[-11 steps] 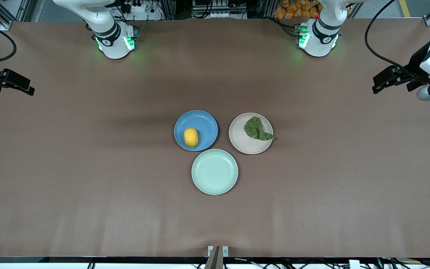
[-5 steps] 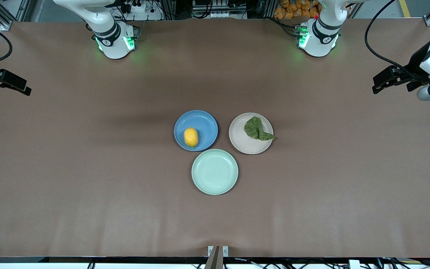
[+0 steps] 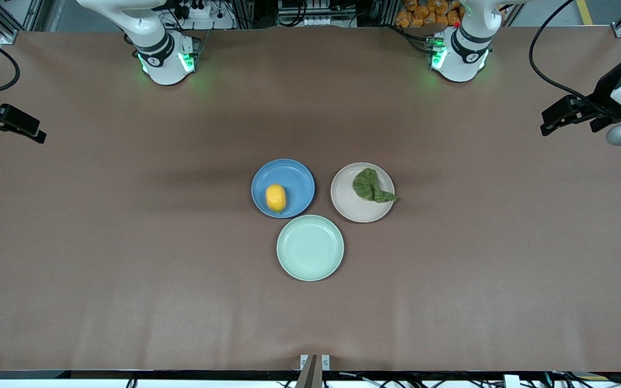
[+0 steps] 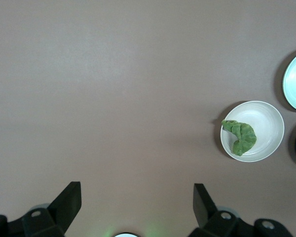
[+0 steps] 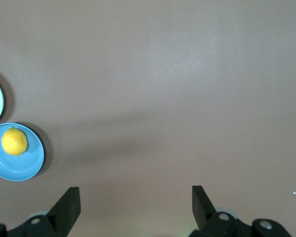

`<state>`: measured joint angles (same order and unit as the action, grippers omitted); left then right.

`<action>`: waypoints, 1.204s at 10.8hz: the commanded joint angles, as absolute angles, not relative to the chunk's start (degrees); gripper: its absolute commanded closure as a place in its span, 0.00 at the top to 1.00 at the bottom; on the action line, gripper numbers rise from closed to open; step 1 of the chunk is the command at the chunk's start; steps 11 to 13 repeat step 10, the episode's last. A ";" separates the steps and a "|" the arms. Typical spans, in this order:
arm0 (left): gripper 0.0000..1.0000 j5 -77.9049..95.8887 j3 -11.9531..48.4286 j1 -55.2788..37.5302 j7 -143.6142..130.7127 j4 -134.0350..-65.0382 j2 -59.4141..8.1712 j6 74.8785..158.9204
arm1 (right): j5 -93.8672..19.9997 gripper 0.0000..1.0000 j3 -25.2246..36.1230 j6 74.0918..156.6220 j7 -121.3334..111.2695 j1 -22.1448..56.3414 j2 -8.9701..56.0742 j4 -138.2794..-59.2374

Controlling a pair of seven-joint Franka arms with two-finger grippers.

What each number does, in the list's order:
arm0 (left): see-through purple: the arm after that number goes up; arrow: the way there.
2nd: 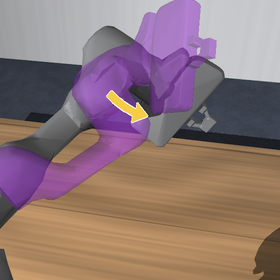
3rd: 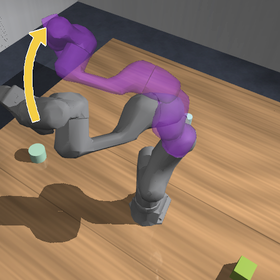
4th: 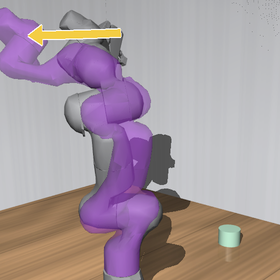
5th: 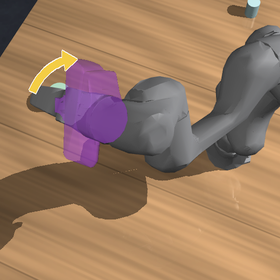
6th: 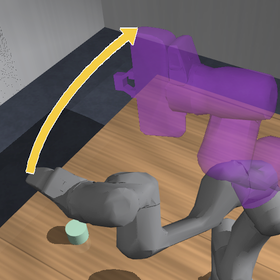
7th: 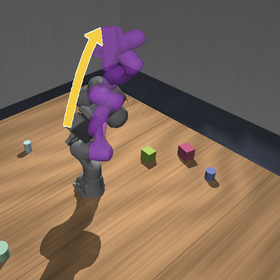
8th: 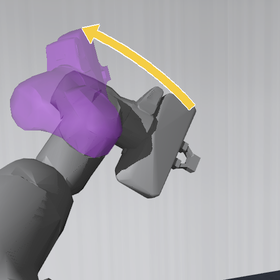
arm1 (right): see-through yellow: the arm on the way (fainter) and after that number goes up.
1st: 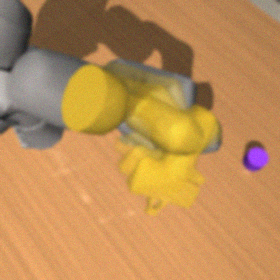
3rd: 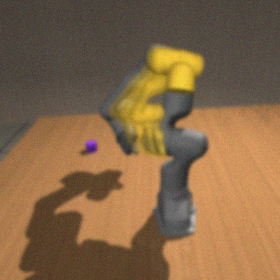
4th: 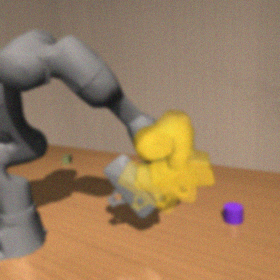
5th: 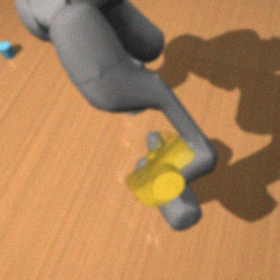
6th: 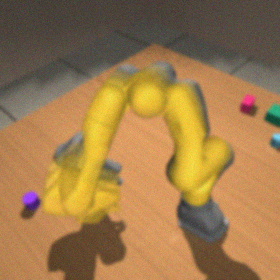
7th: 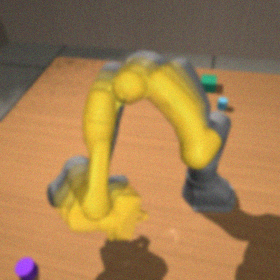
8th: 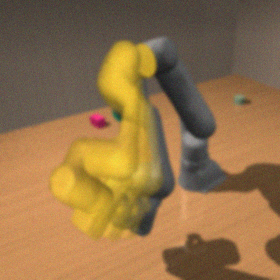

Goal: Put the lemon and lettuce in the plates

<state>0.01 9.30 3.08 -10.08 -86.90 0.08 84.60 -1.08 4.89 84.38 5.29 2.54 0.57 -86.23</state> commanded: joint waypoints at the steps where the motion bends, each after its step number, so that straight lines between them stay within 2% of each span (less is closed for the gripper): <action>1: 1.00 0.26 9.23 3.43 -7.65 -85.01 0.44 84.90 | -0.79 1.00 4.48 84.90 6.06 2.55 0.70 -86.22; 13: 1.00 0.35 9.14 3.52 -7.38 -84.64 0.35 84.90 | -0.88 1.00 4.40 84.81 6.59 2.72 0.79 -86.22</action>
